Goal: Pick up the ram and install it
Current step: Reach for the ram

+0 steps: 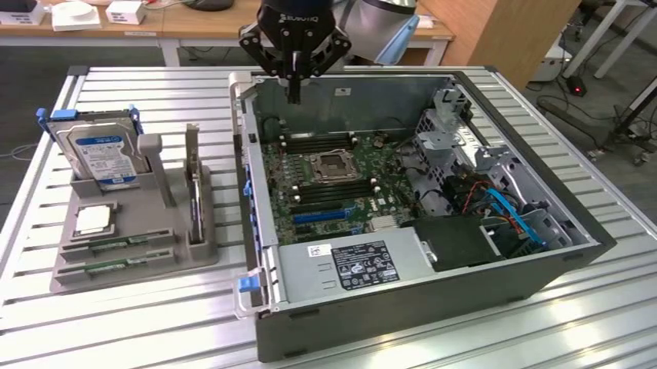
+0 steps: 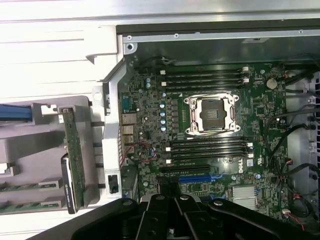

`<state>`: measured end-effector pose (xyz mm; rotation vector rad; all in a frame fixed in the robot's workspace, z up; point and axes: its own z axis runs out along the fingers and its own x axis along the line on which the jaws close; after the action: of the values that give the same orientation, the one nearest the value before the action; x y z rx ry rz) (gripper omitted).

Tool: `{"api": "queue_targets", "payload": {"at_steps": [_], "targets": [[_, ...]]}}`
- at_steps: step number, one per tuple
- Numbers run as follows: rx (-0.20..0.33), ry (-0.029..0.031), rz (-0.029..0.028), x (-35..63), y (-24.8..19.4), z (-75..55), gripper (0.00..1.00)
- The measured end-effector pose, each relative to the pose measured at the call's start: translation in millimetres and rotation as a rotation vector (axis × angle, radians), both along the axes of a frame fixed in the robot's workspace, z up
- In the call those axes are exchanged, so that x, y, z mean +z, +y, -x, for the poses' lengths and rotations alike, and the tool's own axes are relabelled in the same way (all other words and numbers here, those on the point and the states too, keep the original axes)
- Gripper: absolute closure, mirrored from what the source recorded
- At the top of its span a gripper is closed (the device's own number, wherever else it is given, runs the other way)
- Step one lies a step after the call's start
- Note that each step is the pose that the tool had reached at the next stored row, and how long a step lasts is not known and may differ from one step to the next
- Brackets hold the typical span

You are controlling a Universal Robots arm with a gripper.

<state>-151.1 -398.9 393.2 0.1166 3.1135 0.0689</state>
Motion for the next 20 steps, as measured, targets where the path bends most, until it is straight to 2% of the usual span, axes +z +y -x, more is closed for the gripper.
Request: {"api": "queue_targets", "payload": {"at_steps": [5, 13, 20], "targets": [[0.000, 0.0004, -0.0001, -0.1, 0.0, 4.5, 0.91], [0.000, 0.0065, 0.0001, -0.2, 0.0, 9.6, 0.91], [0.000, 0.0099, 0.0000, -0.5, 0.0, 21.5, 0.91]]}}
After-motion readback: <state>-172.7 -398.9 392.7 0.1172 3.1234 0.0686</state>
